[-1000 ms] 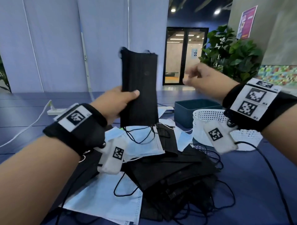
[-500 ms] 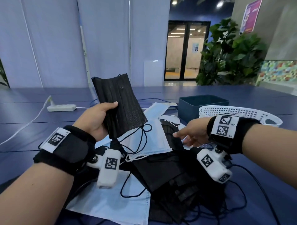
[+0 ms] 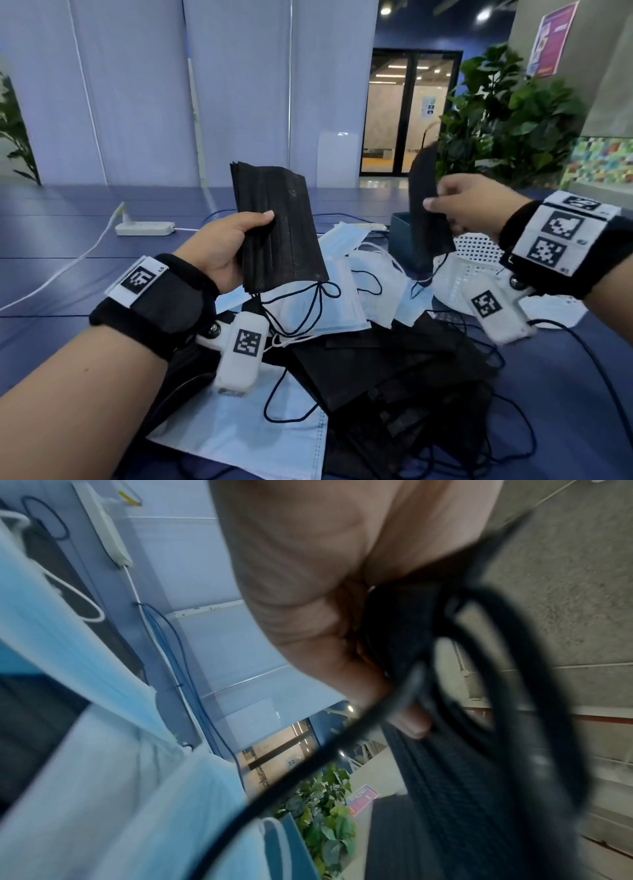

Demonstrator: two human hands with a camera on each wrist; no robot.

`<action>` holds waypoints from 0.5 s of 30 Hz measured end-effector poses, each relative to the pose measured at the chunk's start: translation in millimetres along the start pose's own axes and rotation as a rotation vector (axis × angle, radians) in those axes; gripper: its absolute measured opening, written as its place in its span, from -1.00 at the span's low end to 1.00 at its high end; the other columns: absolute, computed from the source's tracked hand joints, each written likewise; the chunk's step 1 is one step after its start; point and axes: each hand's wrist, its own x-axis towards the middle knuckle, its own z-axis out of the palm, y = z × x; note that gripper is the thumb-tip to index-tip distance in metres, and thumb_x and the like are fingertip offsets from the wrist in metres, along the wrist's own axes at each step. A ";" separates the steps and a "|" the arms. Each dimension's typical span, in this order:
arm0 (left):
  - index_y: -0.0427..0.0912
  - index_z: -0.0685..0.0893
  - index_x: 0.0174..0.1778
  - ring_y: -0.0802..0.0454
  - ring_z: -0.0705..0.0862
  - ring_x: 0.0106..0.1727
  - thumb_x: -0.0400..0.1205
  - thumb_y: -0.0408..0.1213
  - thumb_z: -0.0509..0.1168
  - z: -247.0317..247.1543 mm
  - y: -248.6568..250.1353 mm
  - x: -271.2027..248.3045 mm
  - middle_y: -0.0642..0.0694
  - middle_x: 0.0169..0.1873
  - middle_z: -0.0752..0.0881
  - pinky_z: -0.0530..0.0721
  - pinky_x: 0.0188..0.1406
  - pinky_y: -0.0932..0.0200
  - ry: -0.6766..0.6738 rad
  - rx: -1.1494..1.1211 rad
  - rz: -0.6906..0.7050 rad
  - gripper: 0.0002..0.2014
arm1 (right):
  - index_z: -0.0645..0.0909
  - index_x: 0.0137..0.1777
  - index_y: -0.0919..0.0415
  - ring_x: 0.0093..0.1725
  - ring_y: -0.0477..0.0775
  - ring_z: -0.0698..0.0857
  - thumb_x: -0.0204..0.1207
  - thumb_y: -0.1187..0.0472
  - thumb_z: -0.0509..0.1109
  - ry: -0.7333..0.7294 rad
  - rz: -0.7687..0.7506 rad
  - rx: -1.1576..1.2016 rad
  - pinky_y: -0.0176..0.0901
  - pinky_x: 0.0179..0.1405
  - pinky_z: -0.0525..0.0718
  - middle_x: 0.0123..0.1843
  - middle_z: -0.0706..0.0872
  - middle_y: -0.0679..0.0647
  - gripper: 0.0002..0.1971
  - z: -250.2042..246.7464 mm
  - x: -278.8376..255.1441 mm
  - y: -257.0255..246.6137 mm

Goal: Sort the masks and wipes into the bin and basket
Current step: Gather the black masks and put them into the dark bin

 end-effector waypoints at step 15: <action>-0.35 0.67 0.20 -0.11 0.79 0.02 0.71 -0.28 0.15 86.3 -2.0 3.3 -0.24 0.08 0.78 0.75 -0.01 -0.02 -0.212 -0.097 0.003 -0.71 | 0.21 0.40 0.59 0.34 0.49 0.55 0.48 0.53 0.10 -0.351 0.012 0.903 0.45 0.31 0.51 0.39 0.47 0.56 -0.54 24.5 -33.7 -19.5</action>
